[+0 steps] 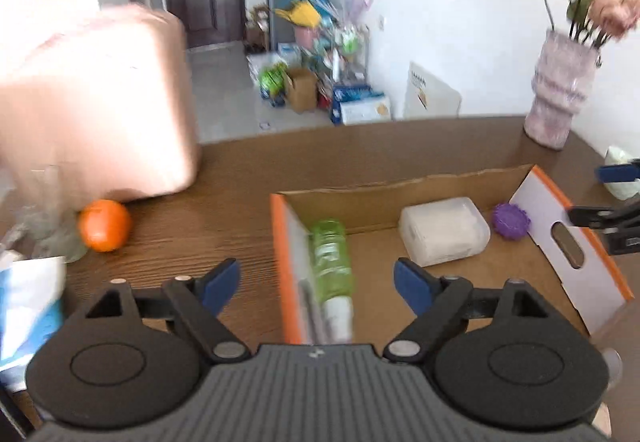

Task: Organize rigid objects
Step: 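Lower the green bottle and purple cap into the red box, opening both tools, then move both tools back toward the items beside the box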

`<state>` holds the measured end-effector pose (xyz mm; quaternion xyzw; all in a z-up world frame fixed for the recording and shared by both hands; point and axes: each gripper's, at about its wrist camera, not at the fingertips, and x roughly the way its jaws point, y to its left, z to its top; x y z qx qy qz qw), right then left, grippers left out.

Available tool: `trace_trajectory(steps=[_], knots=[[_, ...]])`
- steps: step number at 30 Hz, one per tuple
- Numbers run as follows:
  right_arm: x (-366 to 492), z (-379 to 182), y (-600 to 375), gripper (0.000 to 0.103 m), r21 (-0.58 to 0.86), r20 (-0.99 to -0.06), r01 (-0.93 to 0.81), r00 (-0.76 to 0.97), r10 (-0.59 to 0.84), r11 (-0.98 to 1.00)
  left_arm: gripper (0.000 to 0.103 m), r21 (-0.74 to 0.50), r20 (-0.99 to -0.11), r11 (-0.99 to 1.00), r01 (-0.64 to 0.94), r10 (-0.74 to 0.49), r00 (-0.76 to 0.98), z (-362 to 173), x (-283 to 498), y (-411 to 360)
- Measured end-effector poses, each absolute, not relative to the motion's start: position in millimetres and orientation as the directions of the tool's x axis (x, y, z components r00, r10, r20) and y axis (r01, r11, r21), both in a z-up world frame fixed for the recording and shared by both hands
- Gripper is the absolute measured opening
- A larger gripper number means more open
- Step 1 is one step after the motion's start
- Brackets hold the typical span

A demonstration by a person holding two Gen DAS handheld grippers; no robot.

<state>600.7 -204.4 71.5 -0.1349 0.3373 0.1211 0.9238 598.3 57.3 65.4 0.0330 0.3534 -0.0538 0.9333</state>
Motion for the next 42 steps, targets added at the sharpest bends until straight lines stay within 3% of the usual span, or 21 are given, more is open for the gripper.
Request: trace_trajectory(steps=[5, 13, 23, 28, 35, 40, 42], knots=[[539.1, 107.8, -244.3, 0.090, -0.062, -0.624, -0.277, 0.760, 0.179, 0.959, 0.093, 0.031, -0.594, 0.994, 0.105, -0.066, 0.802, 107.3, 532.6, 84.4], [442.8, 135.3, -236.0, 0.090, -0.024, -0.537, -0.284, 0.812, 0.228, 0.958, 0.099, 0.007, -0.498, 0.993, 0.115, -0.096, 0.862, 148.8, 438.7, 83.0], [291.5, 108.0, -232.2, 0.093, 0.039, -0.360, -0.227, 0.905, 0.226, 0.973, 0.103, 0.050, -0.345, 0.979, 0.198, -0.169, 0.923, 113.6, 308.5, 76.3], [215.6, 86.1, -225.7, 0.102, -0.016, -0.263, -0.184, 0.949, 0.174, 0.983, 0.103, 0.013, -0.265, 0.973, 0.230, -0.219, 0.939, 91.5, 239.0, 82.1], [140.8, 44.8, -209.4, 0.103, -0.002, -0.223, -0.183, 0.959, 0.178, 0.983, 0.103, -0.089, -0.246, 0.950, 0.301, -0.314, 0.917, 46.5, 179.2, 99.2], [129.2, 23.7, -200.9, 0.103, -0.044, -0.272, -0.228, 0.940, 0.208, 0.973, 0.103, 0.030, -0.313, 0.973, 0.228, -0.207, 0.927, 22.0, 170.3, 85.8], [131.5, 16.4, -196.3, 0.103, -0.069, -0.280, -0.222, 0.940, 0.195, 0.973, 0.103, 0.024, -0.338, 0.976, 0.216, -0.196, 0.921, 12.8, 171.4, 83.5]])
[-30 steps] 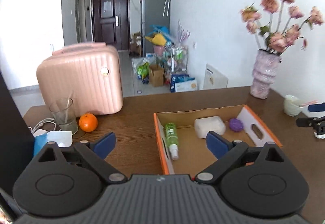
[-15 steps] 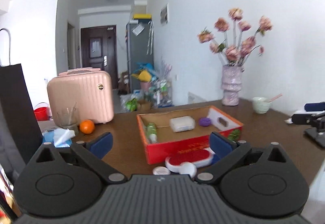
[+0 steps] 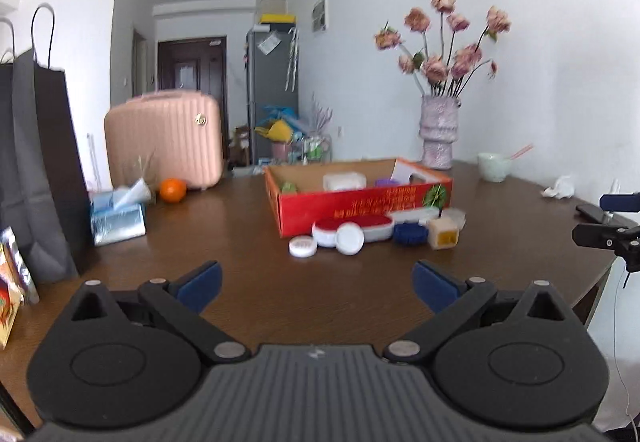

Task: Organize rigid objects
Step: 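Move both tools back toward the items beside the box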

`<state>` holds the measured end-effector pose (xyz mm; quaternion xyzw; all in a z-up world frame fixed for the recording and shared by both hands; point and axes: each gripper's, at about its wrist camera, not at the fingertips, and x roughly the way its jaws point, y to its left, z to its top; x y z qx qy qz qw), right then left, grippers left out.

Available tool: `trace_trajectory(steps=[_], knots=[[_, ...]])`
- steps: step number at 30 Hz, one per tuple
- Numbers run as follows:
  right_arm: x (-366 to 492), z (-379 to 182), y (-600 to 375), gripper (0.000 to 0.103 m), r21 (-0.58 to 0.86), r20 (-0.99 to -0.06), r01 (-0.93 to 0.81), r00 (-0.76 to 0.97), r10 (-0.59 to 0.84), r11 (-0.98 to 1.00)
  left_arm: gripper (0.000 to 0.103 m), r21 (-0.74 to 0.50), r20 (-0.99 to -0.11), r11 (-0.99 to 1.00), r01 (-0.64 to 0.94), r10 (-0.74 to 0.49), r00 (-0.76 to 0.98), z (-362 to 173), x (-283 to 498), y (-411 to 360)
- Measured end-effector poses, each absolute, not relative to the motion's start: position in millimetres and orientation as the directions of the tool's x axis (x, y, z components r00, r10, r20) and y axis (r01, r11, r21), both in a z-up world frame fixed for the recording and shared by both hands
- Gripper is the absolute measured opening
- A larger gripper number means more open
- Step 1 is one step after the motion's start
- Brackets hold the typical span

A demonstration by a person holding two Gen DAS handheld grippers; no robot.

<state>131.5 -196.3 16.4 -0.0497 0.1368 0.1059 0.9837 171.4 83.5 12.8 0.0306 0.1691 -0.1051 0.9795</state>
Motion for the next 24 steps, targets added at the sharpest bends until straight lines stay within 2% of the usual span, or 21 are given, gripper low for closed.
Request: trace_trajectory(steps=[3, 6, 9, 11, 16, 21, 24], knots=[[142.7, 7.1, -191.7, 0.103, -0.069, -0.317, -0.238, 0.926, 0.205, 0.969, 0.103, 0.041, -0.396, 0.968, 0.247, -0.212, 0.893, 0.9, 180.7, 73.9], [156.0, -1.2, -192.1, 0.103, -0.057, -0.332, -0.228, 0.923, 0.197, 0.972, 0.103, 0.081, -0.413, 0.966, 0.244, -0.190, 0.891, -3.7, 200.5, 60.8], [175.2, -6.1, -198.0, 0.103, -0.048, -0.356, -0.211, 0.917, 0.180, 0.976, 0.103, 0.035, -0.437, 0.965, 0.261, -0.220, 0.872, -8.5, 232.8, 49.1], [187.9, -9.6, -203.1, 0.103, -0.050, -0.369, -0.193, 0.915, 0.162, 0.980, 0.103, 0.039, -0.483, 0.964, 0.263, -0.212, 0.850, -11.6, 262.2, 35.7], [229.3, -11.8, -217.6, 0.103, -0.049, -0.403, -0.180, 0.904, 0.146, 0.982, 0.103, -0.005, -0.517, 0.972, 0.236, -0.205, 0.831, -18.8, 334.7, 15.1], [298.6, -13.8, -234.2, 0.100, -0.021, -0.448, -0.150, 0.885, 0.125, 0.988, 0.088, -0.024, -0.548, 0.973, 0.231, -0.206, 0.811, -29.2, 387.2, 1.9], [345.5, -18.3, -243.8, 0.092, 0.011, -0.500, -0.113, 0.860, 0.104, 0.994, 0.078, -0.025, -0.567, 0.970, 0.240, -0.212, 0.796, -37.2, 405.5, -4.9]])
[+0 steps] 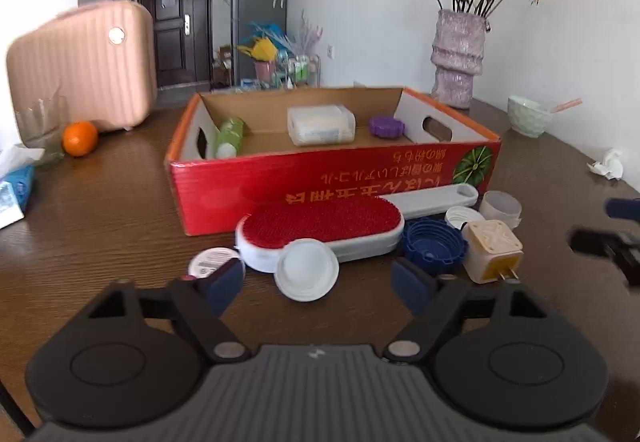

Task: Organize rigid objects
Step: 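Move both tools back toward the items beside the box, then grasp the white round lid with the left tool while the right tool grasps the tape roll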

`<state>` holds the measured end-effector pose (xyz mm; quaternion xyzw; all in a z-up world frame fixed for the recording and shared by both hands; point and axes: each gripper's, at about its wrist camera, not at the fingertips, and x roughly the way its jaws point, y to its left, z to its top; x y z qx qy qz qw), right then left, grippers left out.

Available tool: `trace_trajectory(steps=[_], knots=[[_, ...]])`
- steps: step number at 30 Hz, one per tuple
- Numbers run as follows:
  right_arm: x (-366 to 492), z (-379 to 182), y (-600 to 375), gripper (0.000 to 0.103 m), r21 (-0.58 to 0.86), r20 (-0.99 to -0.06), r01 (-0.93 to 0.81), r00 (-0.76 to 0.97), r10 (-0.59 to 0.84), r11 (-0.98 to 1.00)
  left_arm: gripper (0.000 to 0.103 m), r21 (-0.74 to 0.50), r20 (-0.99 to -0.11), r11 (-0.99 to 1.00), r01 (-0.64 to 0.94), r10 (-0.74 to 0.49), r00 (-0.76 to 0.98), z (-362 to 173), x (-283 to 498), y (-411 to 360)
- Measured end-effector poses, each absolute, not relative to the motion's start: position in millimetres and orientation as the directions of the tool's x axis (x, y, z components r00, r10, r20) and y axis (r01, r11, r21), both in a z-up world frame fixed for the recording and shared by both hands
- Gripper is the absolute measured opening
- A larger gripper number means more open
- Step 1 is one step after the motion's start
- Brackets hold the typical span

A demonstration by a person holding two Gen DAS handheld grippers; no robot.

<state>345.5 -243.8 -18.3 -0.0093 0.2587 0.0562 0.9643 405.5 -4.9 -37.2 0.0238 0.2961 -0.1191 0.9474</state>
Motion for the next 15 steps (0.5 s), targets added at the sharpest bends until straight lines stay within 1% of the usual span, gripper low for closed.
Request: trace_trajectory(steps=[2, 6, 7, 8, 9, 10, 11, 12, 14, 15], knots=[[369.0, -22.1, -246.5, 0.086, 0.035, -0.526, -0.121, 0.842, 0.121, 0.992, 0.078, -0.045, -0.576, 0.966, 0.254, -0.233, 0.784, -42.9, 414.1, -6.1], [401.5, -31.9, -244.4, 0.084, 0.028, -0.552, -0.148, 0.822, 0.139, 0.989, 0.077, -0.051, -0.577, 0.968, 0.247, -0.231, 0.783, -49.3, 424.4, -8.2], [407.6, -34.6, -243.6, 0.084, 0.027, -0.558, -0.153, 0.818, 0.142, 0.988, 0.074, -0.049, -0.578, 0.966, 0.253, -0.234, 0.782, -50.1, 425.9, -8.5], [413.0, -36.7, -243.6, 0.082, 0.031, -0.562, -0.156, 0.814, 0.146, 0.987, 0.064, -0.045, -0.579, 0.966, 0.253, -0.232, 0.781, -50.8, 427.0, -8.9], [417.5, -38.7, -243.7, 0.080, 0.043, -0.564, -0.156, 0.811, 0.153, 0.987, 0.055, -0.042, -0.581, 0.968, 0.247, -0.225, 0.782, -51.8, 427.9, -9.1], [421.5, -41.3, -244.2, 0.078, 0.064, -0.568, -0.155, 0.807, 0.164, 0.986, 0.052, -0.040, -0.587, 0.970, 0.240, -0.217, 0.780, -52.4, 429.0, -8.7], [425.3, -44.3, -244.2, 0.078, 0.086, -0.574, -0.155, 0.799, 0.176, 0.984, 0.043, -0.039, -0.588, 0.971, 0.236, -0.213, 0.780, -53.3, 429.0, -8.0], [428.0, -46.7, -244.3, 0.074, 0.101, -0.581, -0.153, 0.793, 0.183, 0.983, 0.041, -0.031, -0.583, 0.971, 0.238, -0.211, 0.785, -54.0, 428.7, -8.0], [431.5, -52.7, -242.8, 0.057, 0.118, -0.599, -0.156, 0.777, 0.195, 0.981, 0.041, -0.011, -0.574, 0.969, 0.247, -0.209, 0.791, -55.5, 426.1, -9.4], [431.6, -53.4, -241.8, 0.054, 0.113, -0.595, -0.153, 0.781, 0.190, 0.982, 0.041, 0.001, -0.572, 0.967, 0.255, -0.208, 0.793, -56.0, 424.5, -10.7]])
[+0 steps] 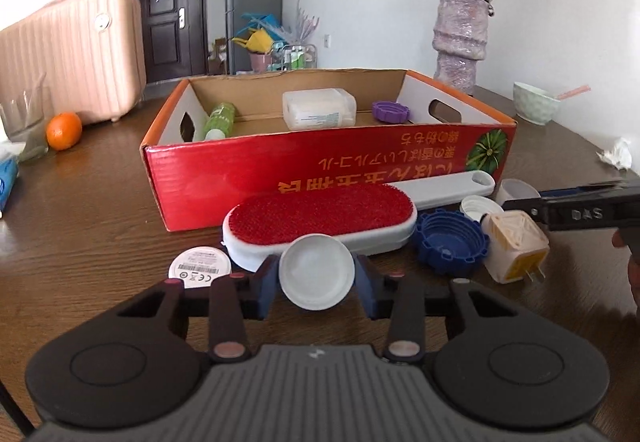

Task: Organize rigid objects
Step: 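Grasp the white round lid with the left tool while the right tool grasps the tape roll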

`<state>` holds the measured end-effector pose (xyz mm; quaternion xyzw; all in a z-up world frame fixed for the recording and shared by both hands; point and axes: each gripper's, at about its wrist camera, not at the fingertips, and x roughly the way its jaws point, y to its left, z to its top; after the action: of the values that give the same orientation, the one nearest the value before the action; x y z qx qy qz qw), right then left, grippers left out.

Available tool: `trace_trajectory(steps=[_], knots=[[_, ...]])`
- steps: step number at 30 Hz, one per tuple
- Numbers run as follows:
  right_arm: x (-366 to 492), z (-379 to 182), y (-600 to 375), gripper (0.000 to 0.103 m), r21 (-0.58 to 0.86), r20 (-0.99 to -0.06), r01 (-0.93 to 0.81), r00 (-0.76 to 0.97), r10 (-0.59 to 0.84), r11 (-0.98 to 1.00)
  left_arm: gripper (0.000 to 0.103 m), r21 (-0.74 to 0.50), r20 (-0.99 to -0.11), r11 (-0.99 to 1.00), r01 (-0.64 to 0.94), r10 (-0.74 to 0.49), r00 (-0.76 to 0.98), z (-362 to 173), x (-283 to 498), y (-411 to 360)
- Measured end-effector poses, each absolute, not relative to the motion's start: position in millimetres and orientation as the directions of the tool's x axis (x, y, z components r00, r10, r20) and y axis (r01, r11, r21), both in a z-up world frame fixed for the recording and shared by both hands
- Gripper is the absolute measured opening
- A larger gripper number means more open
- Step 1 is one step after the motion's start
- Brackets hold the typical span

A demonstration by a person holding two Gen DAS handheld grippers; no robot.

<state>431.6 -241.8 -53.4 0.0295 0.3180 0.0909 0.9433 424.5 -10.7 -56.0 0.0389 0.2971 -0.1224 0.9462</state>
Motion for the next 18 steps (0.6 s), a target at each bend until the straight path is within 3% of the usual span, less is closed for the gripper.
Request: trace_trajectory(steps=[2, 13, 18], knots=[[431.4, -53.2, -239.2, 0.042, 0.105, -0.596, -0.156, 0.780, 0.187, 0.982, 0.041, 0.008, -0.573, 0.966, 0.260, -0.208, 0.793, -54.8, 421.0, -11.9], [337.2, -39.5, -249.3, 0.042, -0.015, -0.515, -0.051, 0.856, 0.036, 0.999, 0.041, 0.013, -0.550, 0.978, 0.210, -0.168, 0.818, -28.9, 337.8, 5.9], [271.5, -33.7, -240.9, 0.042, -0.031, -0.484, -0.105, 0.872, 0.077, 0.994, 0.041, 0.007, -0.542, 0.982, 0.188, -0.155, 0.826, -20.1, 293.6, 11.8]])
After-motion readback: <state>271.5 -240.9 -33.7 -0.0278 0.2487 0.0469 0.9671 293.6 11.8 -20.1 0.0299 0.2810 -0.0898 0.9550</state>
